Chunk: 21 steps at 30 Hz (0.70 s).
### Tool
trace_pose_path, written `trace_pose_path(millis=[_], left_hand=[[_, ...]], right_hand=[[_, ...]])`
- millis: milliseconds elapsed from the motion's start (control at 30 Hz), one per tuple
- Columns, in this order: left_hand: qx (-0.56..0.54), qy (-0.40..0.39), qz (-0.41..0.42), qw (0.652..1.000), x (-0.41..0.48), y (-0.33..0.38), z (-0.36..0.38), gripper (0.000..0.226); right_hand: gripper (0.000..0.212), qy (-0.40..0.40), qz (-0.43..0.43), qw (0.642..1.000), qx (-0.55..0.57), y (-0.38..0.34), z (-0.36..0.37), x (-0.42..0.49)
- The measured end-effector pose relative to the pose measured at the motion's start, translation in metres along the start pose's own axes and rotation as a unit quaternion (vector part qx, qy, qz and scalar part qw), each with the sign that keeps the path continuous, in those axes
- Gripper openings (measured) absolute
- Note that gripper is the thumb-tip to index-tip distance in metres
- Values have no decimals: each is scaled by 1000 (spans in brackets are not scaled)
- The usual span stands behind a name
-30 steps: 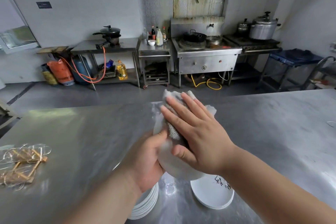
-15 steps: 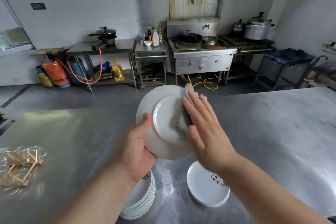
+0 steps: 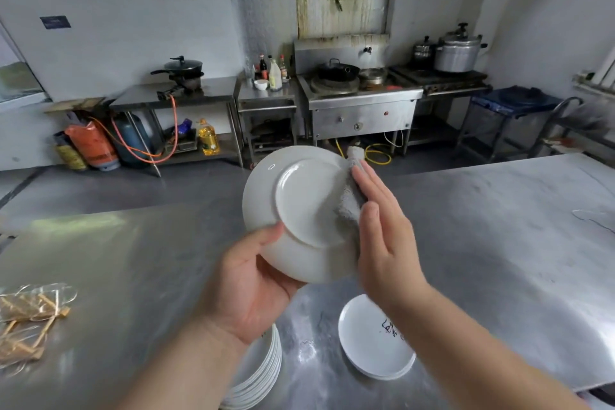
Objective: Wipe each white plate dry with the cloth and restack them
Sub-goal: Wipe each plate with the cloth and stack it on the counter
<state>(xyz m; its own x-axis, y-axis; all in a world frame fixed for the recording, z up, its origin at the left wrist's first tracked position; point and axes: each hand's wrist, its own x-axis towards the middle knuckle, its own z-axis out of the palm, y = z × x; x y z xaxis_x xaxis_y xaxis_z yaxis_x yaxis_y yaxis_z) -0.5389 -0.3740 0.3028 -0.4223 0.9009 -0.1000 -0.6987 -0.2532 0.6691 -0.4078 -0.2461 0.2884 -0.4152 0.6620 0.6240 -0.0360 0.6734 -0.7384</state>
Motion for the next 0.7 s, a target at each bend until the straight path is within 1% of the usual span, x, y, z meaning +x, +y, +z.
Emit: trace_pose_path(millis=[67, 133, 167, 233, 300, 400, 467, 533, 567, 633, 667, 700], left_hand=[[13, 11, -8, 1000, 3, 11, -2, 44], [40, 21, -12, 999, 7, 17, -1, 52], [50, 25, -8, 998, 9, 16, 1, 53], [44, 31, 10, 999, 11, 9, 5, 54], [21, 38, 22, 999, 13, -4, 7, 58], [4, 21, -1, 1000, 14, -22, 5, 58], [5, 2, 7, 1000, 14, -25, 2, 49], [14, -25, 15, 999, 13, -25, 2, 43], [8, -46, 9, 999, 12, -26, 3, 47], [1, -71, -23, 997, 6, -26, 4, 67], [2, -74, -40, 996, 5, -24, 3, 71], [3, -77, -55, 995, 5, -22, 3, 67]], right_hand=[[59, -70, -11, 997, 22, 2, -15, 21], [70, -127, -29, 991, 17, 1, -24, 32], [77, -136, -32, 990, -5, 0, -25, 30], [82, -110, -31, 990, -88, -2, -14, 11], [82, -79, -9, 984, -160, -6, 8, -25], [81, -45, 35, 980, -190, -11, 31, -58], [73, -24, 32, 986, -161, -4, 21, -41], [58, -5, 54, 994, -93, 5, 2, -13], [53, 1, 64, 997, -49, 10, -8, 0], [48, -16, 48, 999, -3, 19, -21, 17], [45, -39, 33, 999, 3, 24, -26, 21], [43, -72, 27, 997, 10, 27, -29, 24]])
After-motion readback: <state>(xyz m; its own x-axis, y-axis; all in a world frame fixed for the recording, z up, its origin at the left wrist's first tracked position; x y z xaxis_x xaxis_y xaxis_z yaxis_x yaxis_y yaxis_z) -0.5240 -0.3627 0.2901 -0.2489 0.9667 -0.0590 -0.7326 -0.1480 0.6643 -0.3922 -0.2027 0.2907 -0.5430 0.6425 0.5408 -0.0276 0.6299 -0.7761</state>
